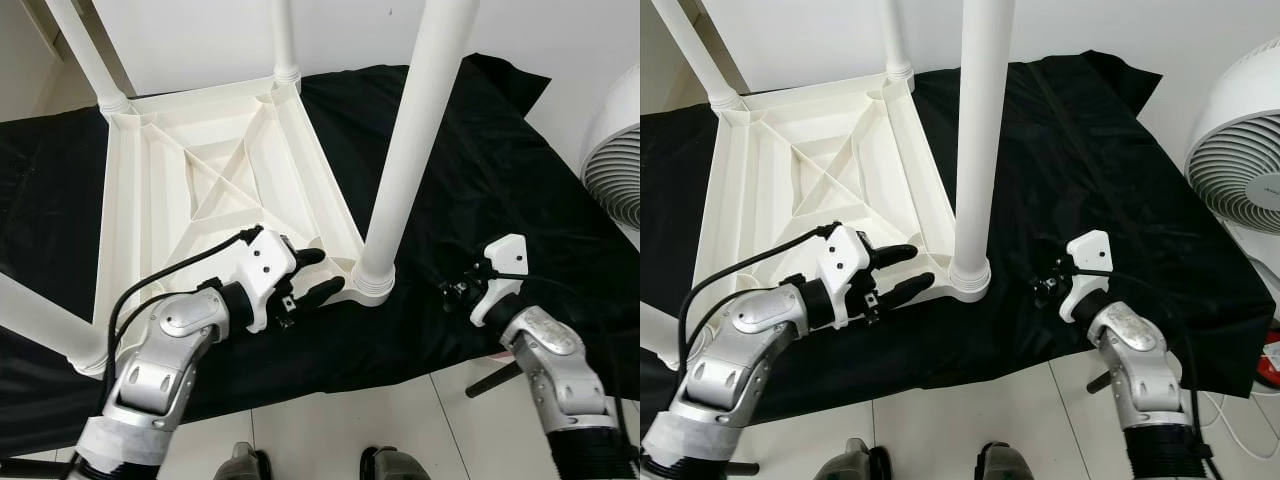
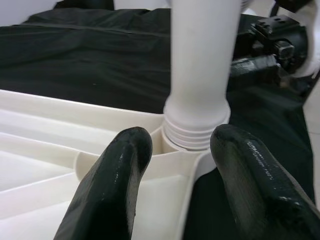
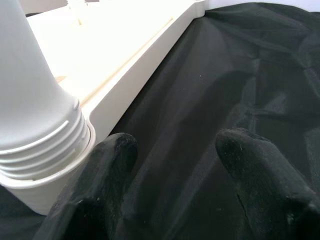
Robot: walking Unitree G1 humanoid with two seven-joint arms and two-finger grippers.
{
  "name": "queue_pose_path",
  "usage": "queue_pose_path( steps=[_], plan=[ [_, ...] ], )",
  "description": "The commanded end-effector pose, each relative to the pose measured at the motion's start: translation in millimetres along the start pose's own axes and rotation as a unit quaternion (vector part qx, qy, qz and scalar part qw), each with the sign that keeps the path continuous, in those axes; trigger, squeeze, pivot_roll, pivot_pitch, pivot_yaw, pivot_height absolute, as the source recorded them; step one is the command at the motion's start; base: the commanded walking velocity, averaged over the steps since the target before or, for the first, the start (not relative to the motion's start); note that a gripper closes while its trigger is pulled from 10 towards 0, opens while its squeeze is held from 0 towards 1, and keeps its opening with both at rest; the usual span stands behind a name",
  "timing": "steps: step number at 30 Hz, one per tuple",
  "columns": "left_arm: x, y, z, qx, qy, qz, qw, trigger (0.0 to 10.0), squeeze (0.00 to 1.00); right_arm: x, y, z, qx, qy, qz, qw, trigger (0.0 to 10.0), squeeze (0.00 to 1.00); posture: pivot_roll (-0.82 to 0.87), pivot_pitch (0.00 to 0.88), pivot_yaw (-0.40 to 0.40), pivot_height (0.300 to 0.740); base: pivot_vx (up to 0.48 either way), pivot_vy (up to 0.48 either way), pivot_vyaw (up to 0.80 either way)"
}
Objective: Building children table
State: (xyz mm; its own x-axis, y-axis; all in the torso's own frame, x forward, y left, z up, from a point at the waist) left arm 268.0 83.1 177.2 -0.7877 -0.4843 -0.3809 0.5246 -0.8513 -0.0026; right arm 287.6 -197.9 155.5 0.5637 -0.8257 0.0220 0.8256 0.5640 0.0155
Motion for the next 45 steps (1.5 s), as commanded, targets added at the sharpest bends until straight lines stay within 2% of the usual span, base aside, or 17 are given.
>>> queue_pose_path(
  steps=[1,5,9,13,15,23,27,32,34,35,36,37,38,42,43,44,45],
  plan=[
    [-14.1,-6.3,-8.9,-0.037,-0.014,0.142,0.989,10.0,0.00,-4.5,-3.1,-2.5,-0.015,0.009,0.028,0.999,10.0,0.00,-0.09,0.138,0.071,0.740,0.000,0.000,0.00],
    [-12.0,-5.9,-9.9,-0.044,-0.044,0.188,0.980,10.0,0.00,-19.9,-4.5,1.5,-0.034,0.012,0.119,0.992,10.0,0.00,-0.08,0.123,0.062,0.740,0.000,0.000,0.00],
    [-12.6,-6.5,-8.8,-0.044,-0.047,0.194,0.979,10.0,0.00,-23.1,-3.1,2.4,-0.036,0.012,0.133,0.990,10.0,0.00,-0.08,0.123,0.062,0.740,0.000,0.000,0.00],
    [-12.9,-8.5,-6.9,-0.049,-0.050,0.196,0.978,10.0,0.00,-29.8,1.9,5.0,-0.042,0.007,0.174,0.984,10.0,0.00,-0.07,0.107,0.058,0.740,0.000,0.000,0.00],
    [-11.7,-13.6,-5.1,-0.052,-0.038,0.193,0.979,10.0,0.00,-33.4,10.0,8.1,-0.043,-0.003,0.202,0.978,10.0,0.00,-0.07,0.098,0.053,0.740,0.000,0.000,0.00],
    [-10.3,-26.6,-7.7,-0.069,-0.012,0.181,0.981,10.0,0.00,-35.5,26.1,13.9,-0.038,-0.001,0.233,0.972,10.0,0.00,-0.04,0.089,0.034,0.740,0.000,0.000,0.00],
    [-9.5,-27.9,-6.9,-0.073,-0.005,0.181,0.981,10.0,0.00,-37.6,27.7,14.2,-0.042,-0.004,0.250,0.967,10.0,0.00,-0.03,0.091,0.028,0.740,0.000,0.000,0.00],
    [-4.6,-30.3,-5.7,-0.071,-0.005,0.173,0.982,10.0,0.00,-38.7,30.5,15.4,-0.044,0.001,0.265,0.963,10.0,0.00,-0.02,0.094,0.025,0.740,0.000,0.000,0.00],
    [1.5,-32.3,-6.0,-0.067,-0.019,0.167,0.983,10.0,0.00,-40.3,37.5,18.0,-0.041,0.002,0.271,0.962,10.0,0.00,-0.01,0.097,0.021,0.740,0.000,0.000,0.00],
    [5.5,-32.3,-5.7,-0.063,-0.030,0.160,0.985,10.0,0.00,-41.0,43.6,18.7,-0.038,0.005,0.274,0.961,10.0,1.00,0.00,0.100,0.017,0.740,0.000,0.000,0.00],
    [6.1,-32.4,-5.5,-0.062,-0.031,0.158,0.985,10.0,0.94,-41.4,47.1,19.7,-0.032,0.010,0.274,0.961,10.0,1.00,0.00,0.101,0.015,0.740,0.000,0.000,0.00],
    [6.1,-32.4,-5.5,-0.062,-0.031,0.158,0.985,10.0,0.94,-41.4,47.1,19.7,-0.032,0.010,0.274,0.961,10.0,1.00,0.00,0.101,0.015,0.740,0.000,0.000,0.00],
    [7.0,-32.7,-5.3,-0.061,-0.036,0.155,0.985,10.0,1.00,-41.8,50.7,20.5,-0.027,0.006,0.269,0.963,10.0,1.00,0.00,0.101,0.015,0.740,0.000,0.000,0.00],
    [7.5,-32.7,-4.8,-0.056,-0.043,0.154,0.986,10.0,1.00,-41.8,55.0,20.9,-0.021,-0.003,0.259,0.966,10.0,1.00,0.00,0.103,0.011,0.740,0.000,0.000,0.00],
    [7.8,-32.4,-4.5,-0.058,-0.042,0.156,0.985,10.0,1.00,-43.4,59.0,20.1,-0.019,-0.003,0.257,0.966,10.0,0.81,0.00,0.103,0.010,0.740,0.000,0.000,0.00],
    [9.7,-31.1,-3.2,-0.057,-0.033,0.152,0.986,10.0,0.85,-46.3,64.6,18.4,-0.017,-0.005,0.253,0.967,10.0,0.00,0.00,0.102,0.007,0.740,0.000,0.000,0.00],
    [9.7,-31.1,-3.2,-0.057,-0.033,0.152,0.986,10.0,0.85,-46.3,64.6,18.4,-0.017,-0.005,0.253,0.967,10.0,0.00,0.00,0.102,0.007,0.740,0.000,0.000,0.00]
  ],
)
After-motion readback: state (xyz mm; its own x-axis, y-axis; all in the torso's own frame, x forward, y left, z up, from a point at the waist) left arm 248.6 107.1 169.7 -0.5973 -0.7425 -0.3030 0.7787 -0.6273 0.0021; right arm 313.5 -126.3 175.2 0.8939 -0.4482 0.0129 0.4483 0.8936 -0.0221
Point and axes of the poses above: a point about 5 cm out from each wrist's last joint towards the gripper, its own y axis pointing out of the wrist towards the gripper, its own z axis along the axis of the wrist's last joint, x = y × z, the point moved 1 cm from there along y, pointing out of the wrist towards the gripper, and after that the axes turned 9 degrees about y, right-handed, at the moved point
